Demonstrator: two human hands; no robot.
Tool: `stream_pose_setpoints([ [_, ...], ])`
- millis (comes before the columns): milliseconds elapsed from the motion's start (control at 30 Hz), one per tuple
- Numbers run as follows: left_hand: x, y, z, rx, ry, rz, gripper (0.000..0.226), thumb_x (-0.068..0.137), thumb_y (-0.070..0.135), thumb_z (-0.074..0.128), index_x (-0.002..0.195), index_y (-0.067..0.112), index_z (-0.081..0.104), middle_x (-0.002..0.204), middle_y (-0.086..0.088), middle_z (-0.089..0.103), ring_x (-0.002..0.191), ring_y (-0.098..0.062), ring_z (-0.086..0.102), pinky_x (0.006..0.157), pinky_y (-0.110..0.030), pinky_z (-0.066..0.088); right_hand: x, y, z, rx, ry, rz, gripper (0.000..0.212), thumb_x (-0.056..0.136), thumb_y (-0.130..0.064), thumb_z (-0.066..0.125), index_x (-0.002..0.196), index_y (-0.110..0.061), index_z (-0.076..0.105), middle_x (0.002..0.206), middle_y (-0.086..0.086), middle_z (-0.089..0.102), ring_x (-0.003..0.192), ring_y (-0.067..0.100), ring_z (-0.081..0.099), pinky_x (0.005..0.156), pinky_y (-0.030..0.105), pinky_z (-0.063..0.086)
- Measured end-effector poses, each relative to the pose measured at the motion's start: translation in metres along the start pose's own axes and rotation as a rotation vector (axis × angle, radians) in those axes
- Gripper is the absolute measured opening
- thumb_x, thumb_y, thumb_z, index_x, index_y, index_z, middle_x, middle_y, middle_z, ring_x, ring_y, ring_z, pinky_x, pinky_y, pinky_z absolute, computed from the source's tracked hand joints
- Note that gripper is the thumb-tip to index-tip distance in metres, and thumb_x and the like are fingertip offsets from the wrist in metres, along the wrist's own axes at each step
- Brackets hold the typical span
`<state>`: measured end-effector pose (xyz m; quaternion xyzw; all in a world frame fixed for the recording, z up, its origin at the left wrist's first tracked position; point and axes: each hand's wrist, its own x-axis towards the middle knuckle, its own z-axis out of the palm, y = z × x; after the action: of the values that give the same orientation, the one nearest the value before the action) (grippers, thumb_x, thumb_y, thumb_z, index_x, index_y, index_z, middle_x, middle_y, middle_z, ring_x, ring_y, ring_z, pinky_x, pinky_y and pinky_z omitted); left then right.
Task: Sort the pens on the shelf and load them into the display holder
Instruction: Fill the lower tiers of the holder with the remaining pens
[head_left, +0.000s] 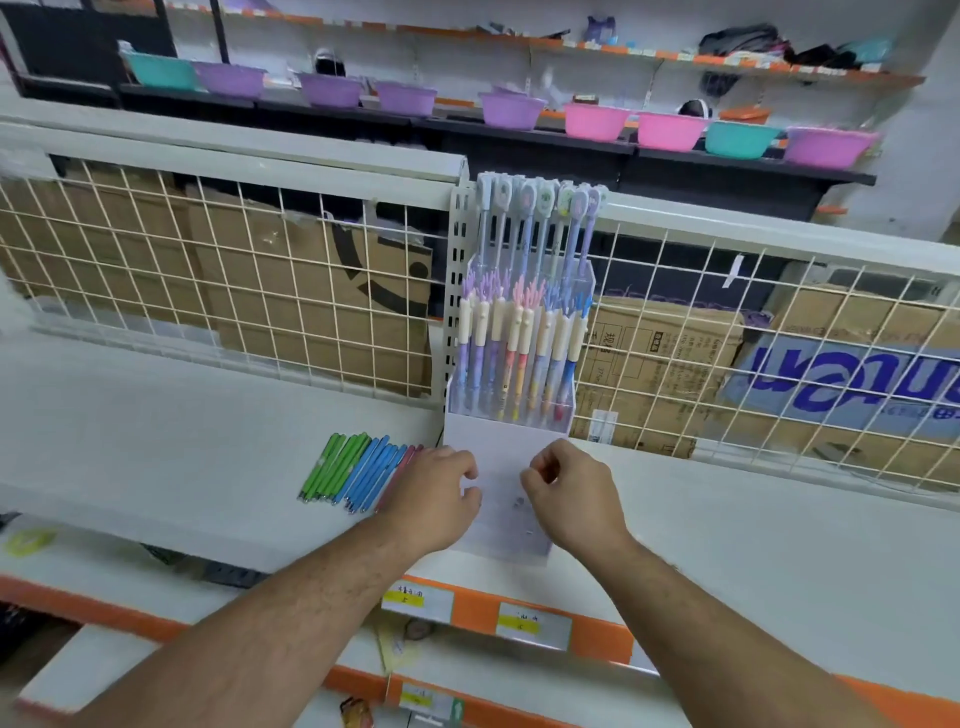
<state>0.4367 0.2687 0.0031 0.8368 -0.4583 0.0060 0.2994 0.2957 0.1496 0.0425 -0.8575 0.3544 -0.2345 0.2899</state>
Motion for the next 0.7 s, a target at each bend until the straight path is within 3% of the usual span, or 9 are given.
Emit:
stream_pose_setpoints([
  [167,-0.010,-0.021,-0.012,0.001,-0.009,-0.009,0.018,0.092,0.034,0.059,0.108,0.025,0.063,0.108,0.009,0.057,0.104,-0.013,0.050,0.084,-0.033,0.047,-0.009,-0.015,0.024,0.011,-0.019,-0.049,0.006,0.090,-0.025,0.066,0.086,-0.023,0.062,0.078,-0.012,0.063,0.074,0.010,0.060,0.067,0.030,0.051],
  [367,-0.017,-0.057,-0.037,-0.004,0.024,0.051,0.005,0.090,0.025,0.060,0.088,0.021,0.062,0.087,0.009,0.052,0.091,-0.017,0.052,0.072,-0.033,0.047,-0.015,-0.046,0.063,0.033,-0.015,-0.065,0.004,0.090,-0.022,0.066,0.087,-0.023,0.063,0.079,-0.012,0.063,0.075,0.009,0.060,0.068,0.028,0.048],
  [467,-0.023,-0.092,-0.051,0.007,-0.016,0.015,0.009,0.090,0.027,0.060,0.092,0.020,0.065,0.095,0.005,0.058,0.094,-0.016,0.052,0.077,-0.034,0.047,-0.025,-0.071,0.095,0.080,-0.035,-0.085,0.004,0.088,-0.018,0.065,0.085,-0.020,0.063,0.077,-0.009,0.065,0.074,0.011,0.061,0.069,0.031,0.051],
  [633,-0.024,-0.158,-0.077,0.046,-0.032,-0.094,0.006,0.089,0.028,0.060,0.085,0.025,0.057,0.090,0.006,0.055,0.081,-0.014,0.052,0.067,-0.028,0.038,-0.037,-0.109,0.159,0.058,-0.077,-0.140,0.011,0.087,-0.022,0.066,0.085,-0.029,0.059,0.076,-0.016,0.060,0.067,0.001,0.055,0.060,0.010,0.039],
  [700,-0.024,-0.179,-0.080,0.037,-0.051,-0.148,0.009,0.090,0.028,0.059,0.084,0.024,0.054,0.088,0.005,0.056,0.078,-0.015,0.053,0.065,-0.029,0.038,-0.039,-0.115,0.180,0.078,-0.078,-0.074,0.010,0.088,-0.022,0.067,0.085,-0.029,0.059,0.074,-0.016,0.060,0.069,0.002,0.055,0.062,0.013,0.041],
])
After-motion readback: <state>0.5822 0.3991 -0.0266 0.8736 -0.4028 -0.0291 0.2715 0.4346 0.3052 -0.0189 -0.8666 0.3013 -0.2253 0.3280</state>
